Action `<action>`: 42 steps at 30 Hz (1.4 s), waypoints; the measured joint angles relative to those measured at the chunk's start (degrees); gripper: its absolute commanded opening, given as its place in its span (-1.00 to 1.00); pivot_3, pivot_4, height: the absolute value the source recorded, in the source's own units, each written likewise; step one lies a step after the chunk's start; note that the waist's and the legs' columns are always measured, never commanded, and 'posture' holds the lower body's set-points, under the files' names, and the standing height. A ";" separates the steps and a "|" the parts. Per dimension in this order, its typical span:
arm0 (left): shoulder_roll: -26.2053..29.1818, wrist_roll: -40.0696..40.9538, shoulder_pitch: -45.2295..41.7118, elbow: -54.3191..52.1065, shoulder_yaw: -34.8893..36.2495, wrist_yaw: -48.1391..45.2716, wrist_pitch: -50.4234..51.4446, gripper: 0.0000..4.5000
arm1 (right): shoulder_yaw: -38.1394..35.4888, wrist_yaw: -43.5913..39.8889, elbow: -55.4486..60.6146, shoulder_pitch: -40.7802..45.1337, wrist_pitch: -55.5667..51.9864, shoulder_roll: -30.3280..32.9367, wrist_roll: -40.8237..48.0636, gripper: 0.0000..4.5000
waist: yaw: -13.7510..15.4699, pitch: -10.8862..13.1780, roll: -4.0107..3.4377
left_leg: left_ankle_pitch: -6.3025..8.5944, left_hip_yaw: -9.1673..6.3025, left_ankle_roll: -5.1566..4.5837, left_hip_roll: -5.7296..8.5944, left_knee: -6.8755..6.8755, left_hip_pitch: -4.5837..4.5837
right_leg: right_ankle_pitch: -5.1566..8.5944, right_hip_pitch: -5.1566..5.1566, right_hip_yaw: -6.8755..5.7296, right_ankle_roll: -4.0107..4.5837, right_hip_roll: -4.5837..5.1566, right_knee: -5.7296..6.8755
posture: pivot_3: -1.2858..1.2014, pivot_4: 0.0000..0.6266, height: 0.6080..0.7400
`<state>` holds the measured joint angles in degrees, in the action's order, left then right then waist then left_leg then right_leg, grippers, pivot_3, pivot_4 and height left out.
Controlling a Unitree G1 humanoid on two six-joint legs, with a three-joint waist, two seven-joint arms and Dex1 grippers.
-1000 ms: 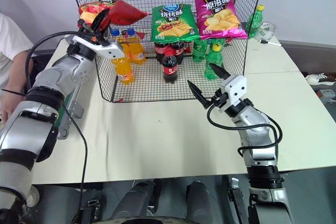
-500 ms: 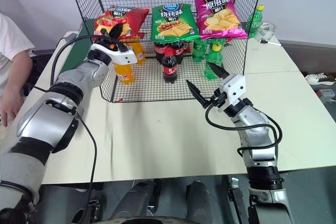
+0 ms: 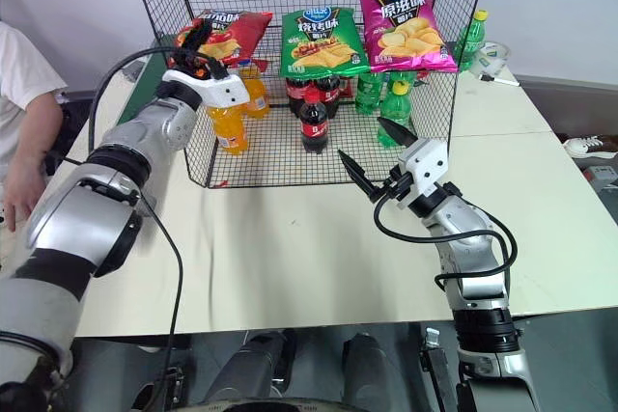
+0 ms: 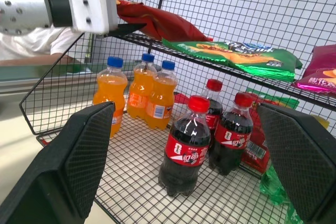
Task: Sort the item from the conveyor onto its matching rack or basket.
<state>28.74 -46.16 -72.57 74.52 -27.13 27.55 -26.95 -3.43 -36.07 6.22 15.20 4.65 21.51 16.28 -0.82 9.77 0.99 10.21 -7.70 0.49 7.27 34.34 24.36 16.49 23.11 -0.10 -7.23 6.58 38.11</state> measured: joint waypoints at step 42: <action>16.96 76.26 71.45 -80.74 42.85 -65.63 33.20 0.46 | -8.74 -11.70 -4.40 -5.35 -0.52 15.09 3.14 1.00 | 0.25 -0.06 -0.11 | 0.02 0.00 -0.01 -0.14 -0.03 -0.08 | -0.02 -0.08 0.14 0.16 0.18 -0.08 | 0.03 -0.52 1.00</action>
<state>45.70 30.10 -1.11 -6.22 15.72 -38.08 6.25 -12.17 -47.78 1.83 9.85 4.13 36.59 19.42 -0.57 9.72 0.88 10.23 -7.70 0.48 7.13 34.31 24.28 16.47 23.04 0.04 -7.07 6.75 38.02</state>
